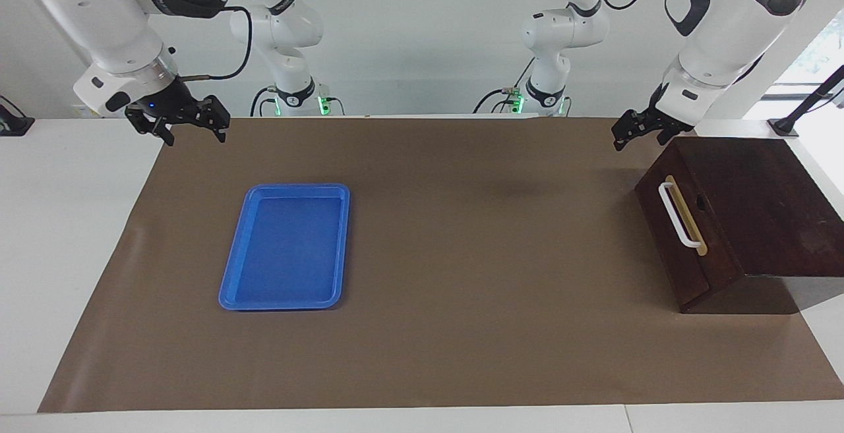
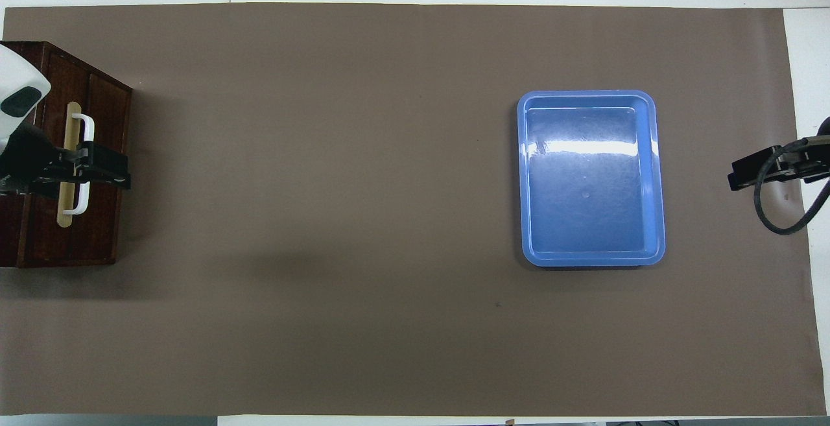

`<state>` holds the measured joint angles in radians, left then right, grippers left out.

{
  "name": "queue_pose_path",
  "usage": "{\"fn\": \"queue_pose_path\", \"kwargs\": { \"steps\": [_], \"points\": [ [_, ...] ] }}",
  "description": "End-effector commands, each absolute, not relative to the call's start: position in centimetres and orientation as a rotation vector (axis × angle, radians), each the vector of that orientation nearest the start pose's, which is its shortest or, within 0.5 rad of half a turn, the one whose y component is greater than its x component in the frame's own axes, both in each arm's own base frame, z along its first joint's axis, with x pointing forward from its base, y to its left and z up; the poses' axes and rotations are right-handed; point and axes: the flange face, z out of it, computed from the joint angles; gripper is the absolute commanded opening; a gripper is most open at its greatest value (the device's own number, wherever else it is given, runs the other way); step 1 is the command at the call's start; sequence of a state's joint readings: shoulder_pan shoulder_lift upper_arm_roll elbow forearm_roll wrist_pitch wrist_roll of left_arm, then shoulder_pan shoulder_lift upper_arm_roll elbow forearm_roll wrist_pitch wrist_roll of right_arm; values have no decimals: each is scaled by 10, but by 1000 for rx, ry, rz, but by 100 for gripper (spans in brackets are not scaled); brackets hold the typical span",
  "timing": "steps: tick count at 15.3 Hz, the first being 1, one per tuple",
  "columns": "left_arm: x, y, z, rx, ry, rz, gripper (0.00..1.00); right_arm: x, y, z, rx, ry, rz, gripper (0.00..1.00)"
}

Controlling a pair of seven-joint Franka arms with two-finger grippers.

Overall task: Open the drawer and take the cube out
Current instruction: 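Pull the drawer handle outward with the left gripper to open it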

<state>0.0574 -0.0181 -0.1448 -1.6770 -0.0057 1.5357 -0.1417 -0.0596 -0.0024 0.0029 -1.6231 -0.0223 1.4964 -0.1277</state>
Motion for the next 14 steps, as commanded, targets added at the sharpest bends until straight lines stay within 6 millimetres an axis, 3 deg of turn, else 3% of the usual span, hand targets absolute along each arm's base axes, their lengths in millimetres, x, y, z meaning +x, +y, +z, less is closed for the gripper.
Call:
{"fn": "queue_pose_path", "kwargs": {
  "steps": [1, 4, 6, 9, 14],
  "points": [
    [536, -48, 587, -3133, -66, 162, 100, 541, -37, 599, -3160, -99, 177, 100],
    [538, -48, 585, -3135, -61, 136, 100, 541, -37, 599, -3160, -101, 174, 100],
    [544, -47, 570, -3087, -3, 74, 100, 541, -37, 599, -3160, -109, 177, 100],
    [557, -41, 531, -2975, 247, -25, 100, 541, -39, 599, -3160, -104, 177, 100],
    [584, -27, 465, -2828, 375, -145, 100, 541, -39, 599, -3160, -104, 177, 100]
  ]
}}
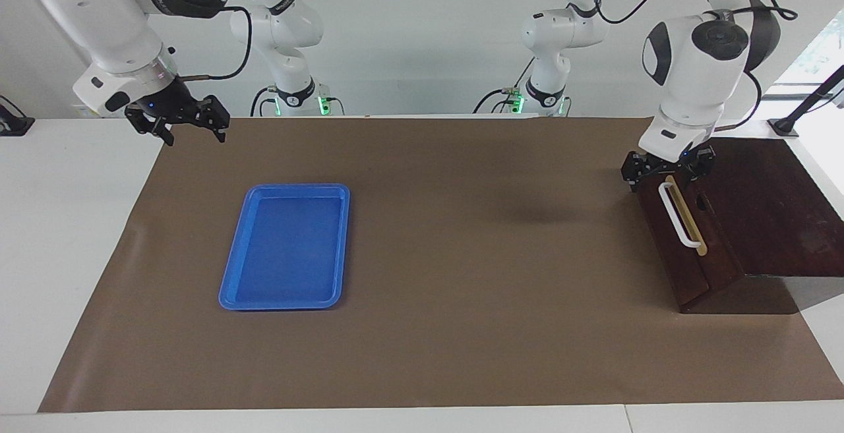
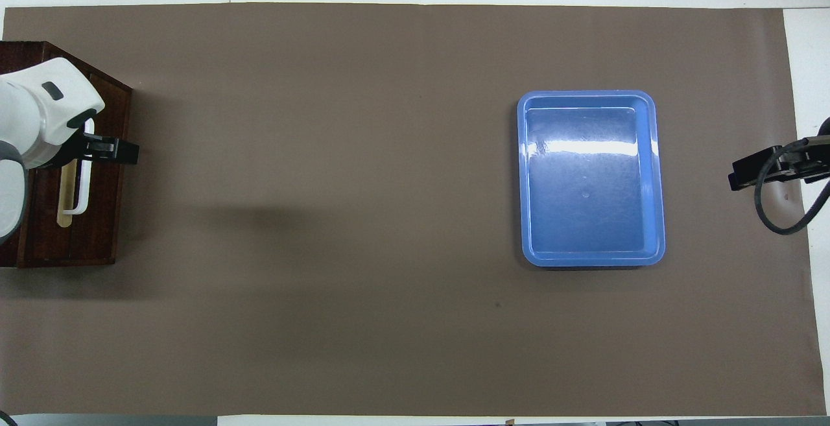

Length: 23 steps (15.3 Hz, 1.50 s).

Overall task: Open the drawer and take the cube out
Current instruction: 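Pull the drawer handle outward with the left gripper to open it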

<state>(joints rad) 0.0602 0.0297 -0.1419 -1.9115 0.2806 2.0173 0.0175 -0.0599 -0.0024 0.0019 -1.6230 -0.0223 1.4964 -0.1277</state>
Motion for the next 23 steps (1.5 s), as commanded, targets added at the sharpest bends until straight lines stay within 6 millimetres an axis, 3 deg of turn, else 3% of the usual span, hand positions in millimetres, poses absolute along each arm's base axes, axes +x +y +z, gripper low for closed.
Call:
{"fn": "queue_pose_path", "kwargs": {
  "steps": [1, 3, 5, 10, 15, 19, 23],
  "points": [
    [589, -27, 454, -2811, 398, -145, 100, 541, -39, 599, -3159, -106, 179, 100],
    [597, -26, 436, -2747, 462, -149, 100, 541, -39, 599, -3161, -106, 177, 100],
    [596, -24, 431, -2734, 478, -143, 100, 541, -38, 599, -3161, -109, 180, 100],
    [600, 7, 417, -2694, 538, -173, 100, 540, -38, 598, -3157, -108, 186, 100],
    [589, 3, 389, -2711, 571, -170, 100, 540, -37, 599, -3156, -111, 179, 100],
    [587, -56, 368, -2744, 521, -173, 100, 540, -35, 599, -3156, -120, 179, 100],
    [589, -75, 367, -2772, 448, -206, 100, 540, -36, 599, -3154, -118, 178, 100]
  ]
}}
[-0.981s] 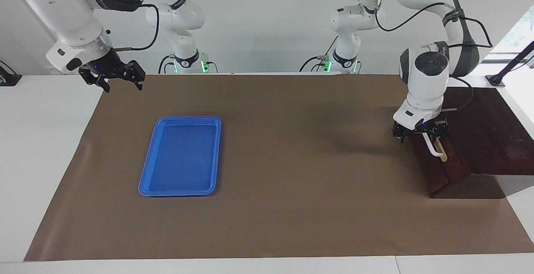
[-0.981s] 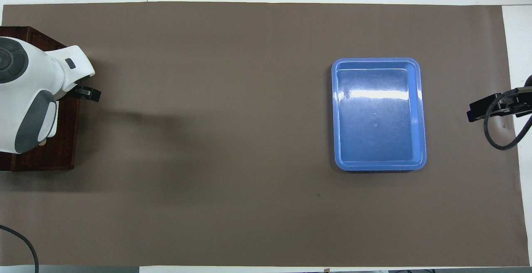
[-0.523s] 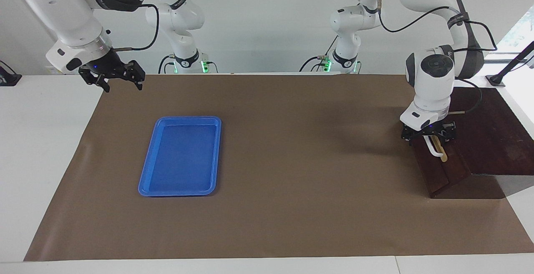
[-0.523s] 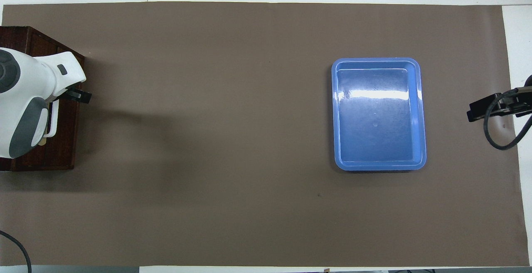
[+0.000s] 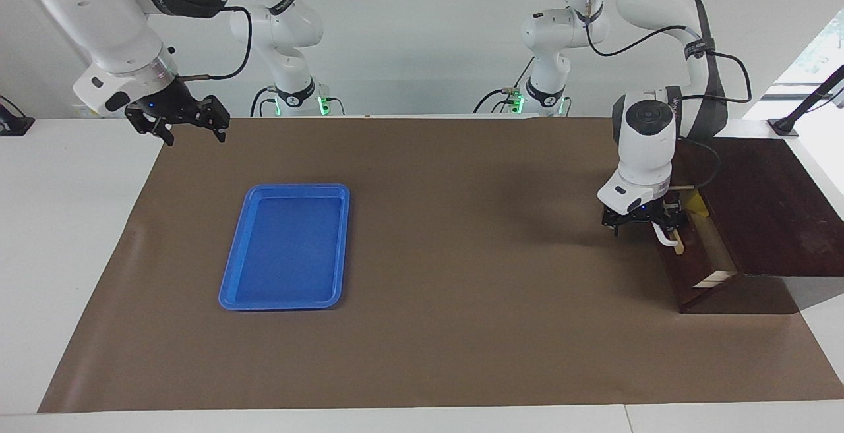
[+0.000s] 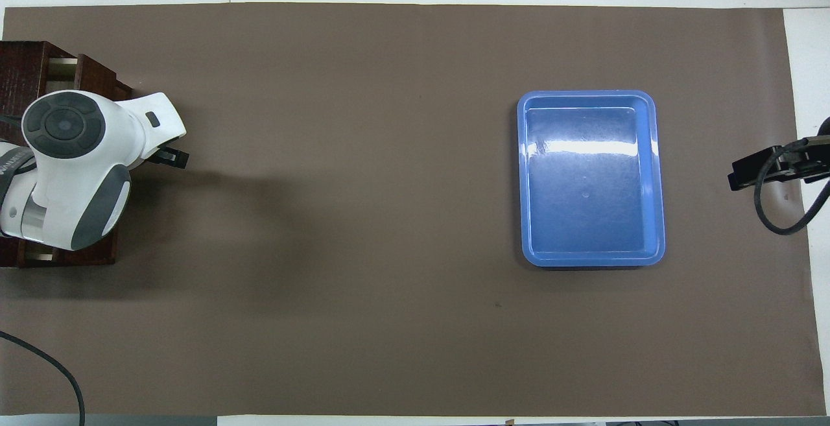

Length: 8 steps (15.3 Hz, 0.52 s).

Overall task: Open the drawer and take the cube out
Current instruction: 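Pull the drawer handle outward with the left gripper to open it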

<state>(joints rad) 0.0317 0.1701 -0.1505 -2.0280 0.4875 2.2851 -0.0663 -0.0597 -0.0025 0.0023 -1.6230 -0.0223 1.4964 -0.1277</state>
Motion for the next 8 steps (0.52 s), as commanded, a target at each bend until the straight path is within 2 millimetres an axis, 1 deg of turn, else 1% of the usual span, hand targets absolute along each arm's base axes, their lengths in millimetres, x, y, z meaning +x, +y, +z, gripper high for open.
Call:
{"fn": "queue_pose_path", "kwargs": {
  "steps": [1, 2, 3, 5, 6, 8],
  "points": [
    [587, -101, 366, -2788, 408, -222, 100, 540, -36, 599, -3154, -118, 178, 100],
    [585, -121, 370, -2805, 369, -228, 100, 540, -35, 599, -3152, -123, 180, 100],
    [586, -132, 376, -2828, 329, -215, 100, 540, -36, 599, -3152, -118, 181, 100],
    [586, -157, 385, -2868, 309, -193, 100, 540, -36, 599, -3152, -120, 183, 100],
    [588, -160, 390, -2870, 303, -186, 100, 540, -36, 599, -3151, -118, 180, 100],
    [587, -161, 388, -2873, 284, -180, 100, 540, -35, 599, -3145, -120, 176, 100]
  ]
}}
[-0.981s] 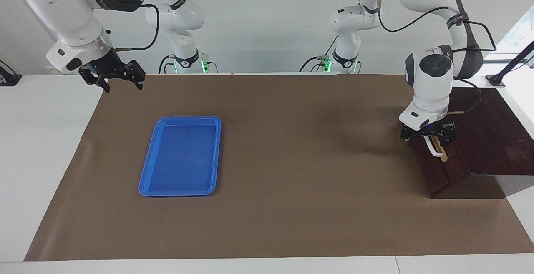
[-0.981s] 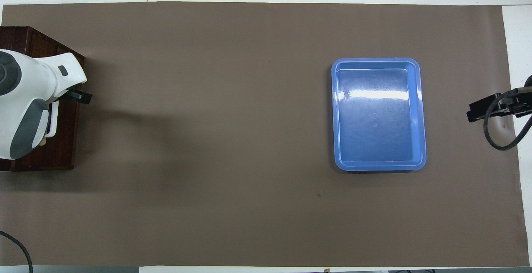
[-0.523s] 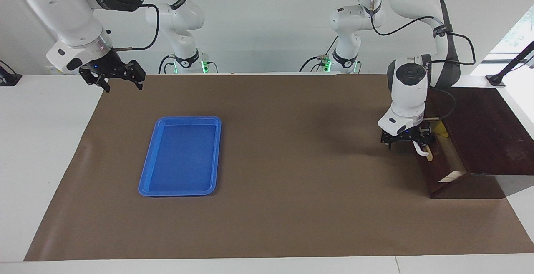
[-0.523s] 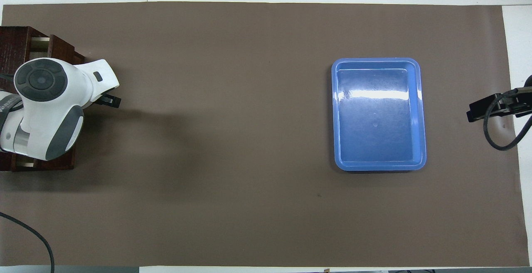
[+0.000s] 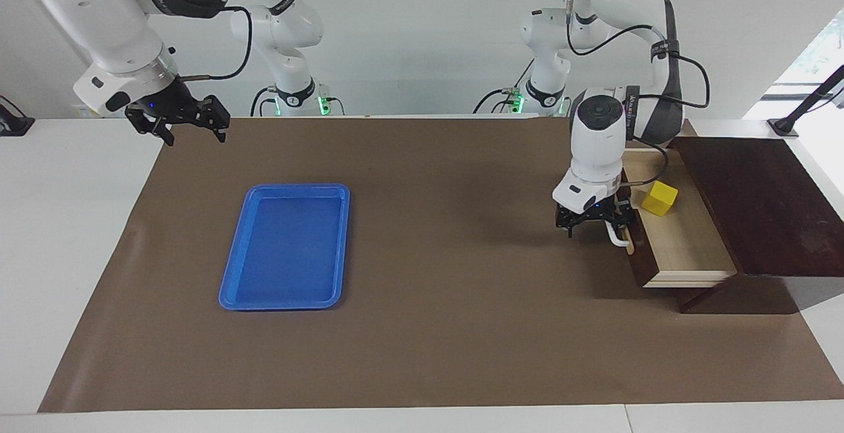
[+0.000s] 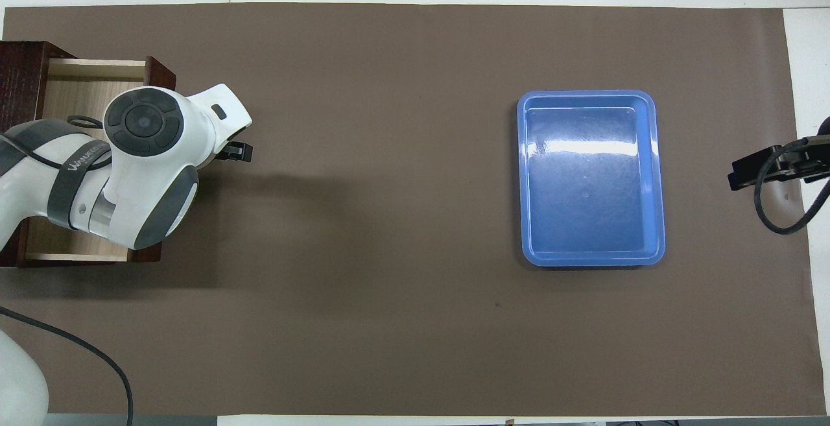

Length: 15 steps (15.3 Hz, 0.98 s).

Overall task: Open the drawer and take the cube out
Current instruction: 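Pull the drawer handle outward with the left gripper to open it, then release the handle and lower the left gripper into the drawer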

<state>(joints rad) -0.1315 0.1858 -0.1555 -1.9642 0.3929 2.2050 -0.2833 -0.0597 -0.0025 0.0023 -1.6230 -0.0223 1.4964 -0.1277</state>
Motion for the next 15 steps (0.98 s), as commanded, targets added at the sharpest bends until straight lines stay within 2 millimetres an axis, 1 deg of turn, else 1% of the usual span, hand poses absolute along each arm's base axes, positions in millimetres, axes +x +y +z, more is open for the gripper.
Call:
{"fn": "queue_pose_path", "kwargs": {
  "steps": [1, 3, 4, 6, 7, 8, 9, 10, 12, 13, 15],
  "points": [
    [588, -161, 388, -2878, 263, -184, 100, 540, -35, 599, -3143, -118, 179, 100],
    [588, -158, 391, -2872, 246, -165, 100, 540, -36, 598, -3142, -123, 183, 100],
    [594, -158, 410, -2877, 213, -161, 100, 540, -36, 600, -3141, -139, 179, 100],
    [612, -150, 469, -2998, 34, -124, 100, 540, -37, 600, -3141, -147, 179, 100],
    [617, -144, 491, -3029, -26, -86, 100, 539, -37, 599, -3139, -147, 188, 100],
    [623, -122, 508, -3030, -104, -70, 100, 539, -37, 600, -3140, -147, 186, 100],
    [627, -96, 518, -3032, -185, -74, 100, 539, -37, 599, -3139, -146, 188, 100],
    [628, -74, 522, -3030, -271, -73, 100, 539, -38, 599, -3139, -144, 188, 100],
    [630, -23, 520, -3008, -462, -58, 100, 539, -38, 599, -3139, -144, 193, 100],
    [628, -6, 518, -2992, -546, -54, 100, 538, -38, 598, -3138, -144, 195, 100],
    [616, 24, 504, -2942, -750, -35, 100, 538, -38, 598, -3138, -144, 195, 100]
  ]
}}
